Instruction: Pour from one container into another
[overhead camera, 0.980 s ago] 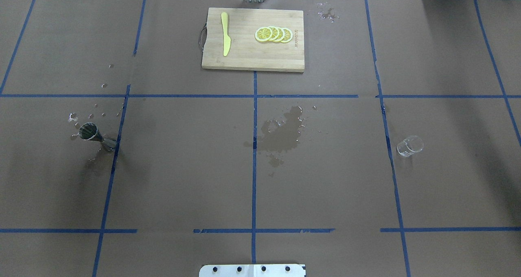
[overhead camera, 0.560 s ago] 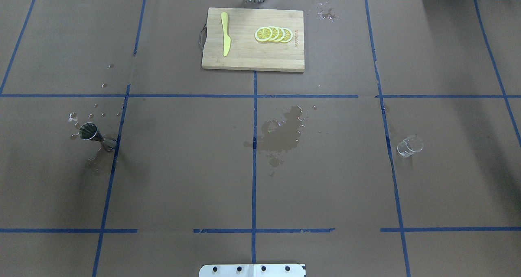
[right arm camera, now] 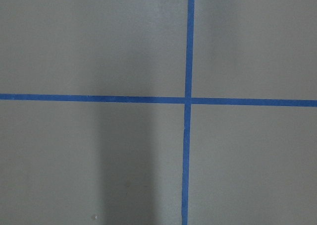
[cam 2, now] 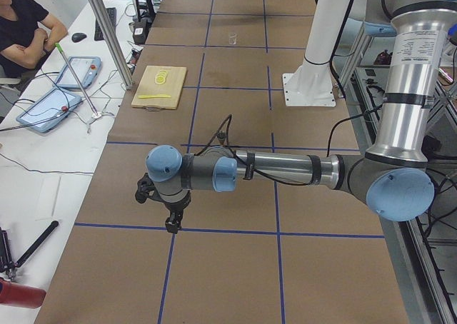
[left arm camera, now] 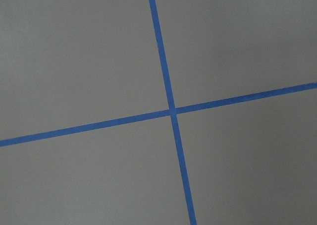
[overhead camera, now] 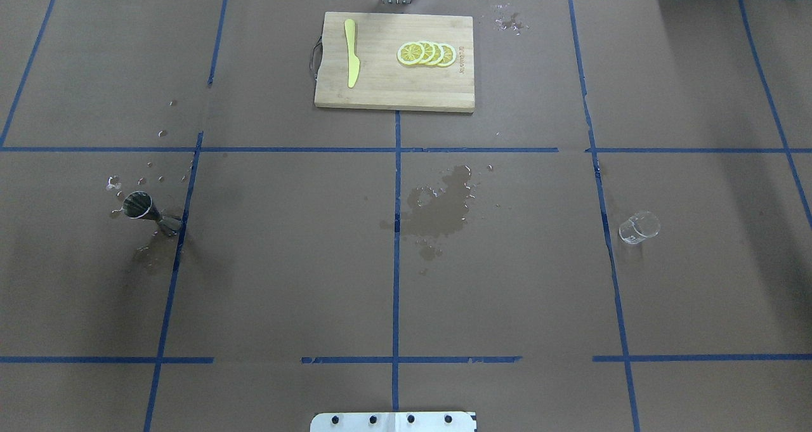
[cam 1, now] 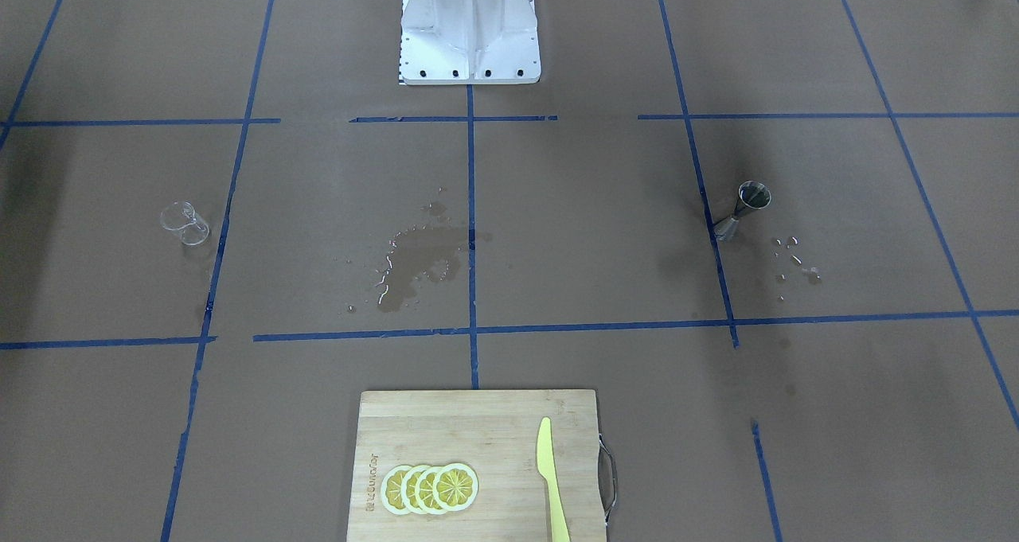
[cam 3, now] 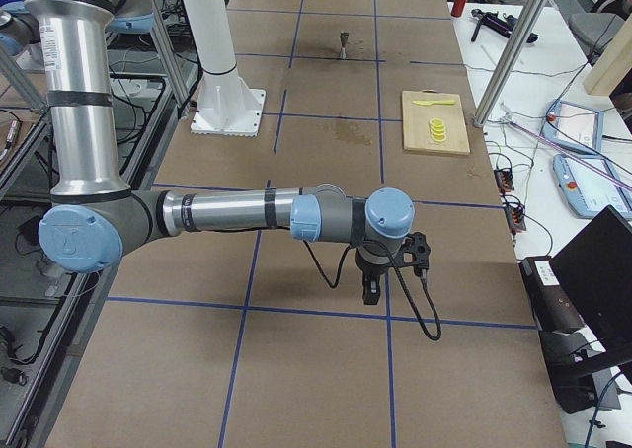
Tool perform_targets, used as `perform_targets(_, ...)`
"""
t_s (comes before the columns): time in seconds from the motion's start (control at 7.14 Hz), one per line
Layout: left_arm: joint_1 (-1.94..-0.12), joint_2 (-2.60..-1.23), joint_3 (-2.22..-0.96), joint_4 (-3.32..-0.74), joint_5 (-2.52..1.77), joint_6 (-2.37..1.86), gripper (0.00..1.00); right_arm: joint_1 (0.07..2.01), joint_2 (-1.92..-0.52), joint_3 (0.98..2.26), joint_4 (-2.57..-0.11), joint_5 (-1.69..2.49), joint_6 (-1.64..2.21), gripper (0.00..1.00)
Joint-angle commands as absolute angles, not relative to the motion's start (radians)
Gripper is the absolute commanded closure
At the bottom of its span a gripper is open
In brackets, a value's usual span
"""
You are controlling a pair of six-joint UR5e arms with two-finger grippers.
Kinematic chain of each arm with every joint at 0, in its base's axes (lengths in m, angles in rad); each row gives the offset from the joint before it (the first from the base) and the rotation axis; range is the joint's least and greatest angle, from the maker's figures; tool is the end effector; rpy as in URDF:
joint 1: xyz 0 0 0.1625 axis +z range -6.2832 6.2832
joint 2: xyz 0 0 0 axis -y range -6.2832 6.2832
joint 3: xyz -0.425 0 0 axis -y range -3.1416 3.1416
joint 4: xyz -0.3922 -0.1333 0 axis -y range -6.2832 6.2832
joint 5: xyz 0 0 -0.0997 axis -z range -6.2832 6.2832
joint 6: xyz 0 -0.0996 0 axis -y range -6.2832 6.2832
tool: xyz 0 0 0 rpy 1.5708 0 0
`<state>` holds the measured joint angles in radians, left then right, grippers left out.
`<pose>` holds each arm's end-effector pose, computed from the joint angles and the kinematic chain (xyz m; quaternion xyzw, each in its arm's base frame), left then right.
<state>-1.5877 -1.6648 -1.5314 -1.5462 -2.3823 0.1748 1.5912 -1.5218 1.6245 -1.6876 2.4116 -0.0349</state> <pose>-0.0701 -0.5321 0.6298 0.0515 0.3915 0.0784 0.9154 0.0695 -0.5084 0.6146 0.0049 -0.4081 -0.0037 0.9129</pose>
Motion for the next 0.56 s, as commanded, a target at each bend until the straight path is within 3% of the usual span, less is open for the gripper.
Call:
perform_targets(0.0,-1.588,-1.664,-1.531,-1.546,-2.382,0.175,0.0,1.608,-1.523,1.618,-1.686,2.41,-0.037,0.0)
perform_targets(0.42,-1.588,-1.663,-1.523,-1.568,-2.382,0.175,0.0,1.609,-1.519,1.534,-1.51,2.375,-0.029,0.0)
